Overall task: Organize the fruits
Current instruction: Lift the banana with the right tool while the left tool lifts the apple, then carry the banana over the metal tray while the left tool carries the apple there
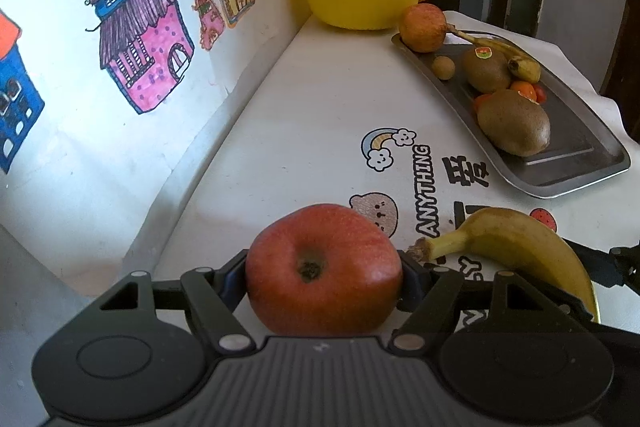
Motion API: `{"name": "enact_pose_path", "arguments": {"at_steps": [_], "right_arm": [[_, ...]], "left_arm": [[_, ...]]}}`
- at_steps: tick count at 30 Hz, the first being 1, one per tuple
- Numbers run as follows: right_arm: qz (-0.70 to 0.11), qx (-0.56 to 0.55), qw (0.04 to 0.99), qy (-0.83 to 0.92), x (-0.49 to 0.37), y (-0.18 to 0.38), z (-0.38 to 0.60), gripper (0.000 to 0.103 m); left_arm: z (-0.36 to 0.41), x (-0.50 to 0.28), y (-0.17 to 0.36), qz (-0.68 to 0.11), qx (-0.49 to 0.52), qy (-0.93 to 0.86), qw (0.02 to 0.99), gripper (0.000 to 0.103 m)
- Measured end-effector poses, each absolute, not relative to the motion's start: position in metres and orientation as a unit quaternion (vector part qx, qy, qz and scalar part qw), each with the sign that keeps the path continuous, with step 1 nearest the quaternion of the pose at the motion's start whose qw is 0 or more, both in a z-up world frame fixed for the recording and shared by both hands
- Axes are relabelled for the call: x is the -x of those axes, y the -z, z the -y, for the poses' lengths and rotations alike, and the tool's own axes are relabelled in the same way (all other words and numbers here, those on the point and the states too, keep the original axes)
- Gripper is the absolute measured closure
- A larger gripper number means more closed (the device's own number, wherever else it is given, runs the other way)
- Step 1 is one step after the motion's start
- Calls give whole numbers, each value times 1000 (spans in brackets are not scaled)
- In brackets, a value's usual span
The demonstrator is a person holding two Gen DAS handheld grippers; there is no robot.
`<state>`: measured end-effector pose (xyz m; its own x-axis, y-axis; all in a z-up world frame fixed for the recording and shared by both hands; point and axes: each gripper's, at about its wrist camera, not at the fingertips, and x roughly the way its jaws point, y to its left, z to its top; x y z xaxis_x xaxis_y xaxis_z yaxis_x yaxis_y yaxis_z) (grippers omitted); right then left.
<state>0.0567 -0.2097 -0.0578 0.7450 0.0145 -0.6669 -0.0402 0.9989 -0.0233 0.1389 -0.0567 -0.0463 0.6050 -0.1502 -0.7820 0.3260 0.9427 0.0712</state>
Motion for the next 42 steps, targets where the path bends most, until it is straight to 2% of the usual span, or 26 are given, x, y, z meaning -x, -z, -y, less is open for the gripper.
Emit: {"name": "enact_pose_path", "arguments": {"at_steps": [24,42], "right_arm": [[-282,-23,959,12,-27,44,251,67],[-189,-2,980,60,-30,27,301,67]], "left_arm": [[87,-122,36,-401,-77,166,898,26],[129,-140,21,-372,-57,157,913,26]]}}
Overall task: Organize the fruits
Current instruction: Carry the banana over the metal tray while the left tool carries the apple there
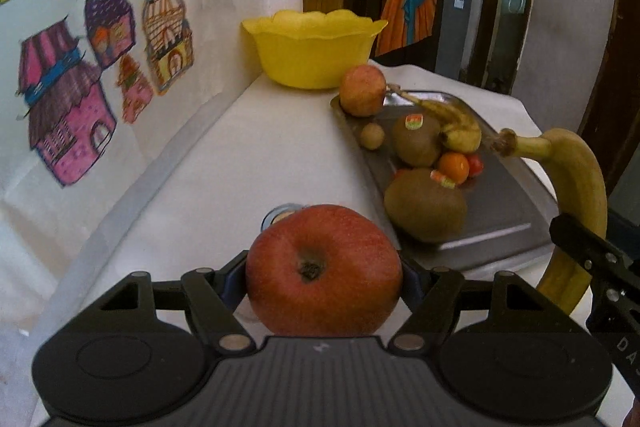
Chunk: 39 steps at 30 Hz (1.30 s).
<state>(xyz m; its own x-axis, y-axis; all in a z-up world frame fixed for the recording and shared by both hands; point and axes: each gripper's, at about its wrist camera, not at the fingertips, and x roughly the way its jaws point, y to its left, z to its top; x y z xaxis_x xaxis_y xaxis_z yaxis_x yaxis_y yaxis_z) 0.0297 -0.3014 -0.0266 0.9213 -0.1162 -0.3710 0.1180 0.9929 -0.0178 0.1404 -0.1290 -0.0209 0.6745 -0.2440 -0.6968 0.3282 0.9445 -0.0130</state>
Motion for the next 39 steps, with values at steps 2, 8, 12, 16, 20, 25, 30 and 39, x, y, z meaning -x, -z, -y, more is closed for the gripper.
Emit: {"name": "enact_pose_path", "arguments": {"at_steps": [2,8,12,16,20,25,30,39], "right_arm": [[-186,-4,981,59,-34,25,309,67],[-192,-5,980,44,-54,19,330,67],[-195,-3,980,31,-68,12,343,67],[-189,-1,982,15,-83,7,355,67],[-184,-6,983,10,-102,7,368,67],[-191,-7,982,8,-119,12,381,67],[-206,-3,978,12,-136,14,396,66],[-235,-19,972,4,-182,27,424,66]], "left_arm": [[136,-144,18,-369,-54,153,915,26],[157,-158,10,-367,-46,147,918,26],[168,-170,6,-361,-36,140,921,26],[177,-182,2,-356,-31,131,925,26],[188,-195,2,-351,-34,130,927,26],[207,-214,6,-348,-37,131,928,26],[226,-233,9,-351,-31,139,926,26],[247,-231,23,-364,-27,158,917,26]]}}
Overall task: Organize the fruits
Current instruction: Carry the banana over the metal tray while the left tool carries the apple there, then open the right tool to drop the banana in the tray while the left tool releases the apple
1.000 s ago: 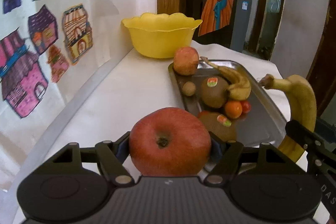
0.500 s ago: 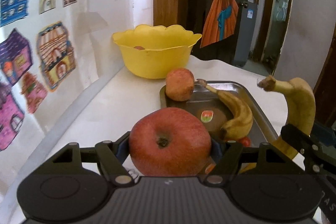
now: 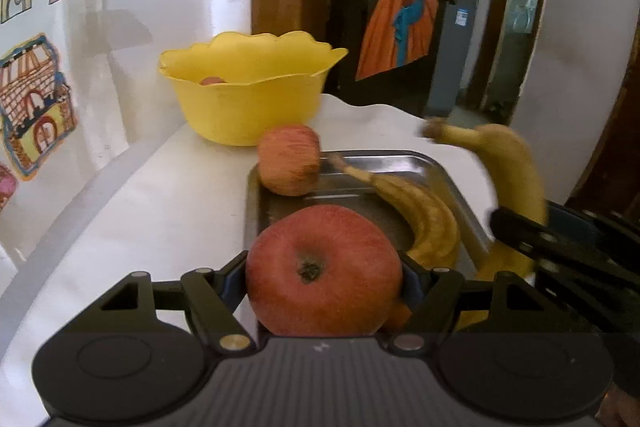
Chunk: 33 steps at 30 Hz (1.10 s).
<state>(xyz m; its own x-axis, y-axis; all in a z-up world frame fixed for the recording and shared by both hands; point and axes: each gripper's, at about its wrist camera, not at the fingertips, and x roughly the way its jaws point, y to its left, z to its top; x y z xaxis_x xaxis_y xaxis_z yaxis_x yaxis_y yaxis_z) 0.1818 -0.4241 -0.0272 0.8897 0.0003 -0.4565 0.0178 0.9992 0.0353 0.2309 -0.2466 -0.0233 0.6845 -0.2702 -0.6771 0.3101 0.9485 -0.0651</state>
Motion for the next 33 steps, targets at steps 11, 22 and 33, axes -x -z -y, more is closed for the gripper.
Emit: {"name": "enact_pose_path", "arguments": {"at_steps": [11,22,33], "right_arm": [[-272,-19,961,-35,-216,45,437,63],[-286,-47,957,-30,-220,51,436,46],[-289,-59,955,-22,-216,53,438,36]], "left_arm": [[251,-230,27,-366,-15,159,917,26],[247,-235,26,-361,-24,142,921,24],[239,-237,28,-367,-2,135,921,18]]}}
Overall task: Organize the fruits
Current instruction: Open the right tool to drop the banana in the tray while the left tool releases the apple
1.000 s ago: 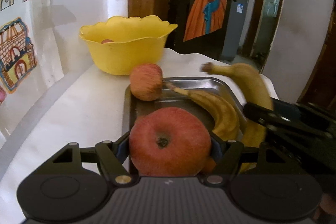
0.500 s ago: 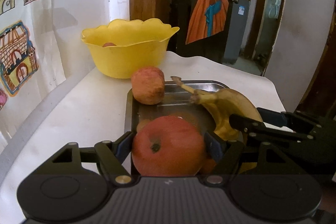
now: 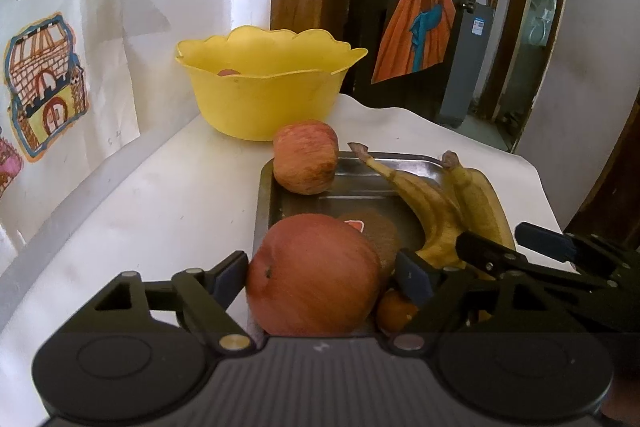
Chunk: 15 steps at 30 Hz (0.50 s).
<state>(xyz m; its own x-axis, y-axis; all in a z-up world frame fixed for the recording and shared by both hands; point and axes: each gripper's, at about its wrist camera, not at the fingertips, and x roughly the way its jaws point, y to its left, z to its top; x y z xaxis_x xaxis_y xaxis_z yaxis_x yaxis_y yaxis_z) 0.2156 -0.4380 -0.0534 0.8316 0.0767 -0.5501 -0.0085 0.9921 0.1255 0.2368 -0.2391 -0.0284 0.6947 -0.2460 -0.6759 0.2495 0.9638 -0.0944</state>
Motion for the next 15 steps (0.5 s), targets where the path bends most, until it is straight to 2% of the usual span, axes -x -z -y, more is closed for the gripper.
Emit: {"name": "enact_pose_path", "arguments": {"at_steps": [6,15], "right_arm": [[-292,-63,954,-14,-211,55,443,26],[-294,-66,953,-8,-206,53,443,25]], "left_arm": [[231,-244,32,-377,21,130,917,12],[232,-245,32,-374,8,136,917,11]]}}
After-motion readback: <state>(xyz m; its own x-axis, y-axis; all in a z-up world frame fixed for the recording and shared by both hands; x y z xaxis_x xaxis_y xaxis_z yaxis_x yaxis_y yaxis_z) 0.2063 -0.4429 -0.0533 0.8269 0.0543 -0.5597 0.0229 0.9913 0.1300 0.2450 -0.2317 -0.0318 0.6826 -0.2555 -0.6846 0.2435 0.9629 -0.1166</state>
